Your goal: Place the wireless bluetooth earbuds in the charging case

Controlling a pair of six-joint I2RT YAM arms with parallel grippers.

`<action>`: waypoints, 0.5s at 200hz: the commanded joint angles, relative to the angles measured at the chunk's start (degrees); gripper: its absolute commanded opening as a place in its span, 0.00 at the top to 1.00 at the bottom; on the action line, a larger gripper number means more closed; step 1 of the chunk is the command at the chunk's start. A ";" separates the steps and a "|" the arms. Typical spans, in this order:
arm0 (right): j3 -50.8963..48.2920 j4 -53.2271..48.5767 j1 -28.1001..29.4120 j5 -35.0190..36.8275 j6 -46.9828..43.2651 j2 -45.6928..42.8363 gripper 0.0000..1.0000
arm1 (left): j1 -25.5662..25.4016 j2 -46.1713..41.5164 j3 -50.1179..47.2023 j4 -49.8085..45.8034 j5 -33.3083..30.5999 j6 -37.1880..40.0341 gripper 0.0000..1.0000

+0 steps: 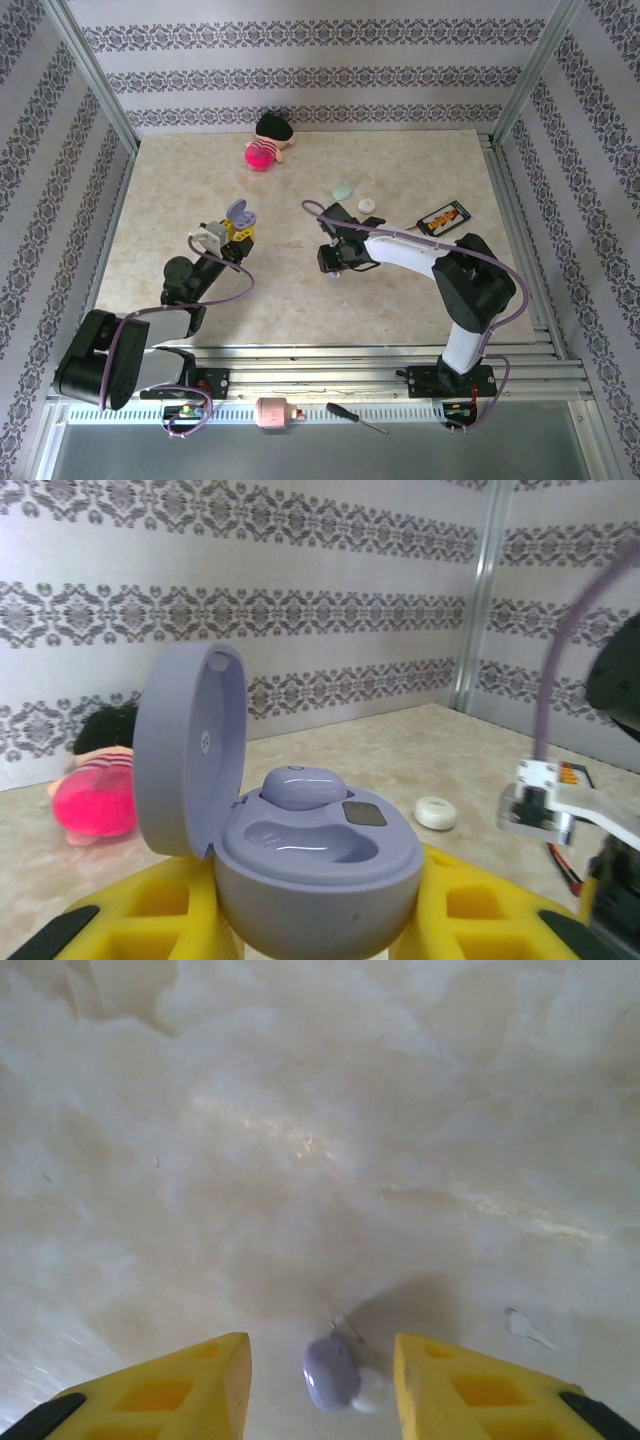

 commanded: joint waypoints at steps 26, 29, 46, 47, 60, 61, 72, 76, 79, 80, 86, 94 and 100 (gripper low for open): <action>6.10 -15.40 6.90 22.80 -11.05 2.33 0.62 | 2.20 -7.41 -0.56 -7.93 -3.42 3.41 0.77; 6.24 -15.43 7.13 23.18 -11.10 2.59 0.62 | 2.36 -7.96 -0.56 -8.65 -3.73 3.80 0.77; 7.36 -15.90 8.64 25.05 -11.11 4.00 0.64 | 2.80 -10.45 -0.48 -12.27 -6.11 4.91 0.77; 7.45 -15.96 8.75 25.24 -11.11 4.09 0.64 | 2.83 -10.60 -0.47 -12.42 -6.19 4.92 0.77; 8.99 -16.76 10.07 27.30 -11.18 5.62 0.65 | 3.21 -11.98 -0.22 -14.27 -7.53 4.93 0.77; 9.15 -16.88 10.17 27.47 -11.14 5.73 0.66 | 3.25 -12.07 -0.17 -14.39 -7.65 4.88 0.77; 10.76 -17.86 11.15 28.93 -10.95 7.27 0.66 | 3.50 -12.75 0.05 -15.97 -8.35 4.93 0.77; 11.28 -18.11 11.59 29.35 -10.87 7.72 0.67 | 3.62 -12.94 0.01 -16.28 -8.60 4.99 0.77; 11.70 -18.27 11.90 29.70 -10.79 8.21 0.67 | 3.61 -13.03 -0.02 -16.41 -8.69 5.01 0.77; 11.82 -18.34 11.97 29.77 -10.69 8.30 0.67 | 3.59 -13.12 0.02 -16.47 -8.71 5.06 0.77; 12.58 -19.16 12.46 30.35 -10.51 9.26 0.68 | 3.69 -13.26 -0.08 -16.45 -8.94 5.10 0.77; 13.41 -19.73 13.09 31.04 -10.50 10.07 0.68 | 3.80 -13.38 -0.29 -16.22 -8.94 5.19 0.77; 13.89 -19.97 13.61 31.63 -10.58 10.81 0.68 | 3.83 -13.37 -0.37 -16.19 -9.00 5.26 0.77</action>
